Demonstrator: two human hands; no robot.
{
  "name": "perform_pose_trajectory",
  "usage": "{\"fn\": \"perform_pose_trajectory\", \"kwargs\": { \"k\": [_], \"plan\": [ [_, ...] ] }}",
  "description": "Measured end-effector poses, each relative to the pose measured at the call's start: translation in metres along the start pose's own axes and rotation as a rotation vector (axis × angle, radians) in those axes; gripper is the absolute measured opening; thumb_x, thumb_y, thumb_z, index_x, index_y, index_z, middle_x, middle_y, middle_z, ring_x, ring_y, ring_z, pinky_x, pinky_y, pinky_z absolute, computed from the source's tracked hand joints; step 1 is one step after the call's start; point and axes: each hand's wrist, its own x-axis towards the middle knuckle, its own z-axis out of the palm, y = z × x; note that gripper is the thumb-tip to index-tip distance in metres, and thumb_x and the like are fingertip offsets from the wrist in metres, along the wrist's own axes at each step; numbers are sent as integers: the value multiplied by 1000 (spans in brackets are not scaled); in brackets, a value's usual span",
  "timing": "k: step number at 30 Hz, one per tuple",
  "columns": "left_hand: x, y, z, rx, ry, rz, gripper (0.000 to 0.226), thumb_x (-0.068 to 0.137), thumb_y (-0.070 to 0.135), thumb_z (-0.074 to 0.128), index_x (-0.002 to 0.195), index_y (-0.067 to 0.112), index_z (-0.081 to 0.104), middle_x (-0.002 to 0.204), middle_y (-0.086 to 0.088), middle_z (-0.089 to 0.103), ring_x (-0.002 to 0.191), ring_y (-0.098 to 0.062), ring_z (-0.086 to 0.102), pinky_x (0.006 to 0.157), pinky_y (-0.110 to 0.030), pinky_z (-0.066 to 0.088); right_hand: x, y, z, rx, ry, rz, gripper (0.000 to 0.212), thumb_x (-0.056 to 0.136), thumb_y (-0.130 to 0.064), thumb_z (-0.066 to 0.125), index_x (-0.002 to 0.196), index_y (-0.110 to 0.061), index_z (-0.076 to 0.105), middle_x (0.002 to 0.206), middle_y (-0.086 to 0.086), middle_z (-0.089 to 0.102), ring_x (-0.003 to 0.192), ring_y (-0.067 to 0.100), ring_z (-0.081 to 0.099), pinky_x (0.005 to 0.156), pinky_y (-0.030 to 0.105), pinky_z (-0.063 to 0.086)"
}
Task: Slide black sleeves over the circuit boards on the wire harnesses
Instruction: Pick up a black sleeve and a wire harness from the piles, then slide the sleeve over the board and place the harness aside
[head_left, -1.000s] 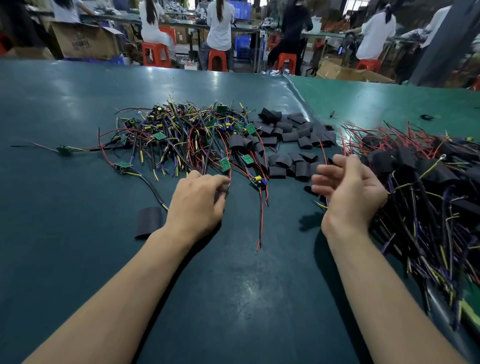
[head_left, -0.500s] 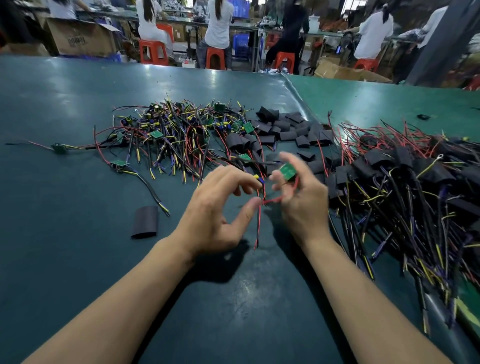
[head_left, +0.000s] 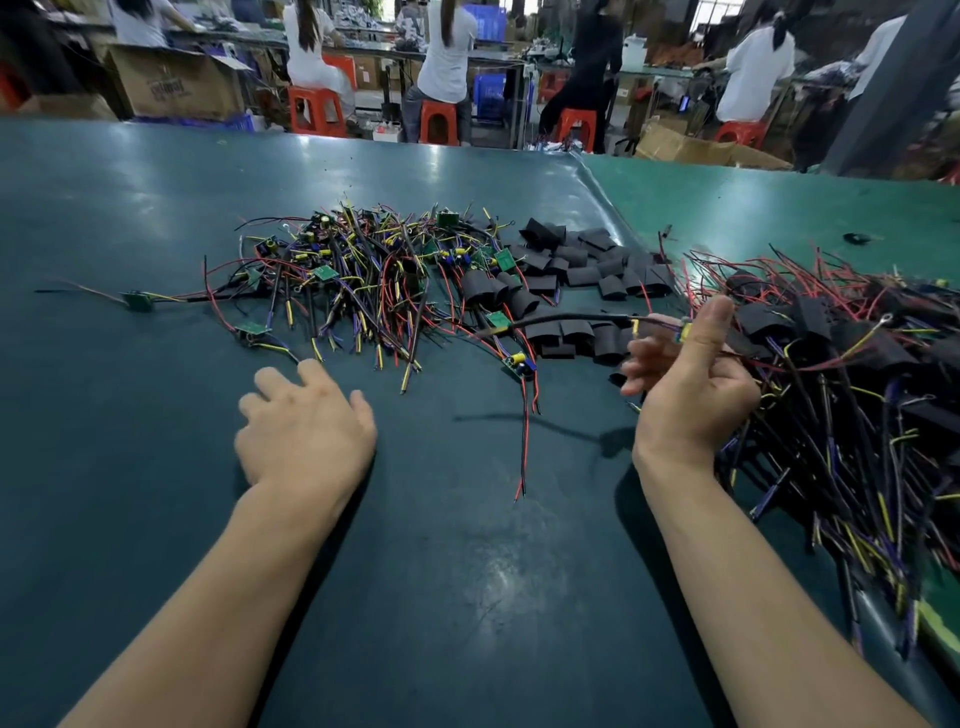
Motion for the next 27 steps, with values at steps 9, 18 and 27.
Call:
{"fn": "perform_pose_trajectory", "kwargs": {
  "k": [9,18,27],
  "plan": [
    [-6,12,-1,-567,7,588,40,79,40,78,106,14,65,90,0,57,86,-22,57,82,-34,46,-6,-10,1,95,-275,153,29,103,-34,46,103,-5,52,49,5,61,33,18,51,34,20,39],
    [2,1,2,-436,-9,415,22,80,39,72,95,23,71,96,1,61,97,-24,60,83,-33,43,-17,-15,-1,148,-746,274,72,67,3,30,131,-12,58,105,21,68,57,23,51,45,23,37],
    [4,-1,0,-378,28,374,19,81,41,74,89,23,76,102,-1,63,101,-27,57,85,-36,45,-18,-1,3,-211,-633,193,24,99,-28,56,85,-16,70,62,12,66,34,11,35,36,18,24]
  ]
}}
